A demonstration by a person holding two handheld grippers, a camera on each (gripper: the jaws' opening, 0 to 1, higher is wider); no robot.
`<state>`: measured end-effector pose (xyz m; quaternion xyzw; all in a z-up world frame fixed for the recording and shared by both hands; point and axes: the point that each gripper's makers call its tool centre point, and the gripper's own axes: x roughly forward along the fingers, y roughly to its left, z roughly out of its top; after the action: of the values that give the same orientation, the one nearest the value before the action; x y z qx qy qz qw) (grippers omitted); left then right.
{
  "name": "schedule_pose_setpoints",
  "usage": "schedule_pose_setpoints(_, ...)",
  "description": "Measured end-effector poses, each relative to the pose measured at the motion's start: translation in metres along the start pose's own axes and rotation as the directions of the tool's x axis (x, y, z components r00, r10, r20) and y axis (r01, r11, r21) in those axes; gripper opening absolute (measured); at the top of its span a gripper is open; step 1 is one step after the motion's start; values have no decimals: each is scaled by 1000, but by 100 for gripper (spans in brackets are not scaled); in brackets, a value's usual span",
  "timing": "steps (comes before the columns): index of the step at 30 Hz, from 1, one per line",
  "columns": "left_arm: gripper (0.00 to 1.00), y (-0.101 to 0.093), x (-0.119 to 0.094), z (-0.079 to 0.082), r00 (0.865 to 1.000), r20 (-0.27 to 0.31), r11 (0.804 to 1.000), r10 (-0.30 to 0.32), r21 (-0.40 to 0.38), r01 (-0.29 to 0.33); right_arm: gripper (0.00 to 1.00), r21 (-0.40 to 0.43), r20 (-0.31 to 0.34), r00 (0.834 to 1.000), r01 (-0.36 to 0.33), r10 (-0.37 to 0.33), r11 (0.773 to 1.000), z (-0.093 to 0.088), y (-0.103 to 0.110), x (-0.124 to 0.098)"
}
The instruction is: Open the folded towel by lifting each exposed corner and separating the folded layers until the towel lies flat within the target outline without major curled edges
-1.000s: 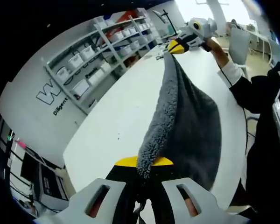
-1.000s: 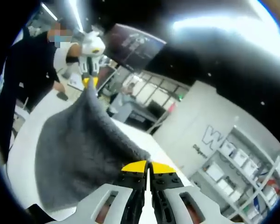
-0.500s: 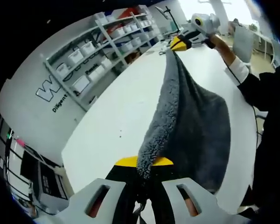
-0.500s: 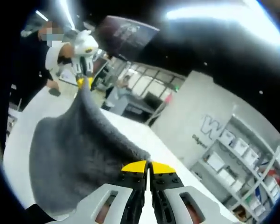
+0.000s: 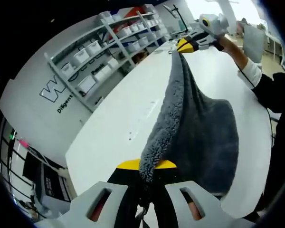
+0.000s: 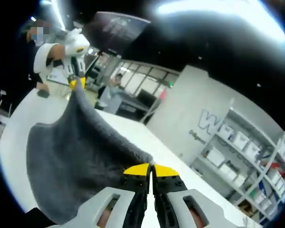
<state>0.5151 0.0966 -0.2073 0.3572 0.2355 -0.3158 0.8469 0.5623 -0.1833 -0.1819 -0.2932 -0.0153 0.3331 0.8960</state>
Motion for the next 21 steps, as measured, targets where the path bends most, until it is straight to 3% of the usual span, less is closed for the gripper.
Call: schedule_pose_setpoints(21,5,31,40,-7,999,27,998,37,-48,-36,0,60,-39,999,30,-28,998,-24,-4,25)
